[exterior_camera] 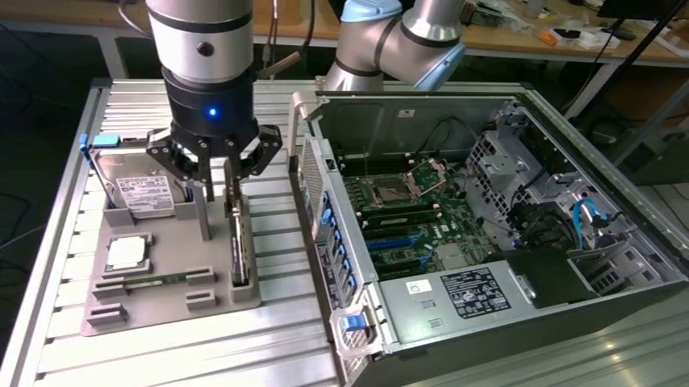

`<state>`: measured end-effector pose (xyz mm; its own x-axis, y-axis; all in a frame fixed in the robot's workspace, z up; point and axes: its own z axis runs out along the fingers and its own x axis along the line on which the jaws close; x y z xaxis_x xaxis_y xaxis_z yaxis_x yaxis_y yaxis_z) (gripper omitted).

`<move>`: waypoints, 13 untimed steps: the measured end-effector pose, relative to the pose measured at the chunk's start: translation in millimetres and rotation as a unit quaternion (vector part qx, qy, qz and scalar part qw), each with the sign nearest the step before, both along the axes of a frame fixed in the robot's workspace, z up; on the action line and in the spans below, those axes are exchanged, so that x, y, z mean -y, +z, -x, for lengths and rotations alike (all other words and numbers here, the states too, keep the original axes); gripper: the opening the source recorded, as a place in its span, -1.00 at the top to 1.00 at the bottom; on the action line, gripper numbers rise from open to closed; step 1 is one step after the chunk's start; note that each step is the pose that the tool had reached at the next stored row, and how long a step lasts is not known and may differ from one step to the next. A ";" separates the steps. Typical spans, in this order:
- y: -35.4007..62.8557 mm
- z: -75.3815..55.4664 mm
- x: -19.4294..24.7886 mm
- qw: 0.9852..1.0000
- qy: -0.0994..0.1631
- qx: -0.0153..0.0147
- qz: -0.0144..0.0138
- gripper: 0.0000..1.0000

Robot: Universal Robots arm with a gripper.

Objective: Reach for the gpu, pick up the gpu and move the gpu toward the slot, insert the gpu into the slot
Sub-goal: 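Pick up the gpu and move the gpu toward the slot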

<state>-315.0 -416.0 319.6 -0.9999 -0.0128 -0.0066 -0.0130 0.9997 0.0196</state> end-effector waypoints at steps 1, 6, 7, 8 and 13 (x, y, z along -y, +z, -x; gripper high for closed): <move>-1.9 0.0 2.4 1.000 0.000 0.000 0.000 0.28; -11.0 0.0 10.5 1.000 0.000 0.000 0.000 0.28; -12.9 0.0 11.5 1.000 0.000 0.000 0.000 0.28; -14.7 0.0 12.1 1.000 0.000 0.000 0.000 0.28; -26.2 -1.9 15.4 1.000 0.000 0.000 0.000 0.28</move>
<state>-313.0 -431.4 293.4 -0.9999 -0.0127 -0.0066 -0.0129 0.9997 0.0196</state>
